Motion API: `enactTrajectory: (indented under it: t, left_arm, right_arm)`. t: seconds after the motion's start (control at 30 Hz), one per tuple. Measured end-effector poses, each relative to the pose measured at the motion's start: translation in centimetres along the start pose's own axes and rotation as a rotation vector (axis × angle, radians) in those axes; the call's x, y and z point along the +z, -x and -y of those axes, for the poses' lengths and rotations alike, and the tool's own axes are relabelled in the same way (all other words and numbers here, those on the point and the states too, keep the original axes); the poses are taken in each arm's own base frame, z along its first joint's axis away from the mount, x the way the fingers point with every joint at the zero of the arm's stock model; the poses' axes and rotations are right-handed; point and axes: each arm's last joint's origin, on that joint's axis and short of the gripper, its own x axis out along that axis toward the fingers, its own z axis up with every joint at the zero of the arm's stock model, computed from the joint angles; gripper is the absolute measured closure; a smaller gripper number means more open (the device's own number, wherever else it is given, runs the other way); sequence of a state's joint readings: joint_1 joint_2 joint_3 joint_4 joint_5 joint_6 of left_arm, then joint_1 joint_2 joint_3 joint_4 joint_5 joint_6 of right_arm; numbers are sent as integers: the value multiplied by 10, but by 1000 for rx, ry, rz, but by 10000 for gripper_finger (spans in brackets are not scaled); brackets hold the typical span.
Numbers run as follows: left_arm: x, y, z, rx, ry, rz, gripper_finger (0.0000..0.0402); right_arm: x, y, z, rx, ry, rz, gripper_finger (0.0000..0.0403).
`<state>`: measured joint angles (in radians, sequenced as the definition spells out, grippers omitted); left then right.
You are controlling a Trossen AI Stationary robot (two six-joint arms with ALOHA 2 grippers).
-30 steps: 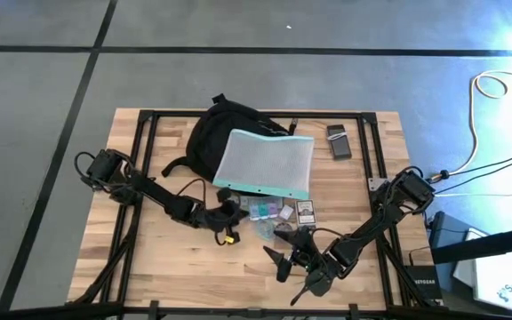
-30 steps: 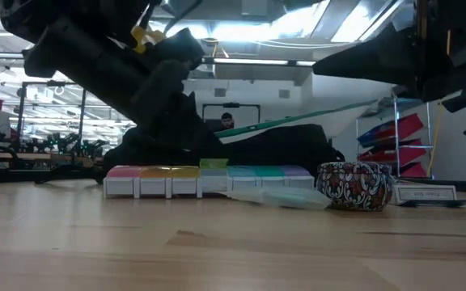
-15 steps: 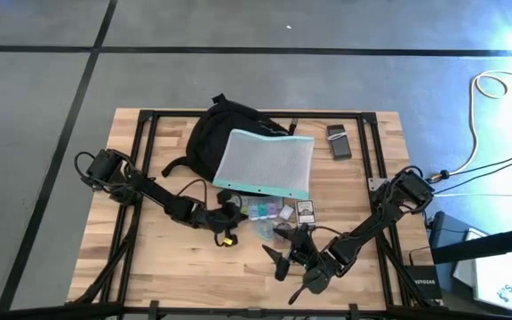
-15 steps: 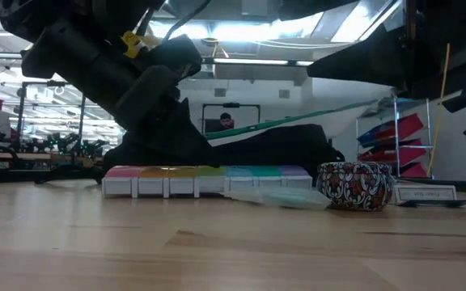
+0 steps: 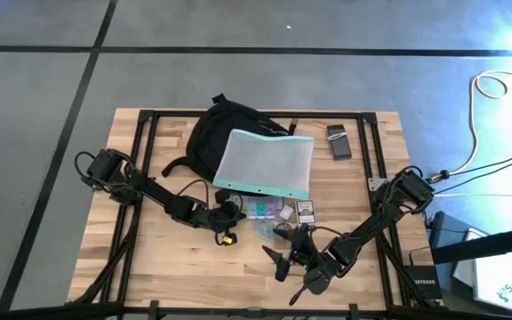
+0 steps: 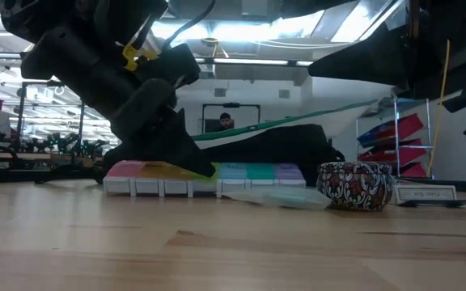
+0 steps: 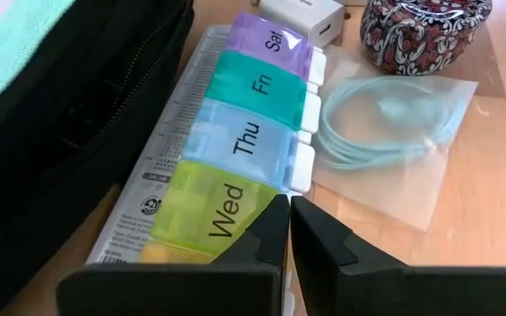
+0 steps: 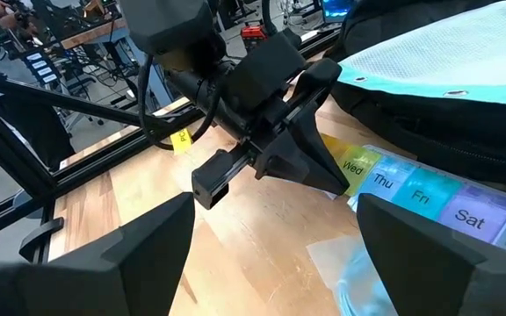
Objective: Unpack backpack
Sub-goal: Put the scented candle into the blue zip bag
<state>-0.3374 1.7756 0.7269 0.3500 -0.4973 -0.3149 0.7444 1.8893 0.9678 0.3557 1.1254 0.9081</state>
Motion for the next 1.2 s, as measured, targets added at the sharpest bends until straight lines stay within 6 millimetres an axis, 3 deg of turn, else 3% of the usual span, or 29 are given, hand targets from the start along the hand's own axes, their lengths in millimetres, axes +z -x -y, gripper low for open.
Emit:
enactTrajectory:
  t: [0.4,0.73,1.03,1.2]
  left_arm:
    - [-1,0,0,-5,-4,-10,401]
    - [-15,3,1,-28,3,-156,402]
    - [-16,16,27,-231,-14,-129,402]
    - [-3,24,40,-357,-19,-4,402]
  right_arm:
    - [0,0,0,0,0,0,102]
    - [0,0,0,0,0,0,102]
    - [0,0,0,11,-27,-15,102]
    - [-3,0,4,-14,34,-28,102]
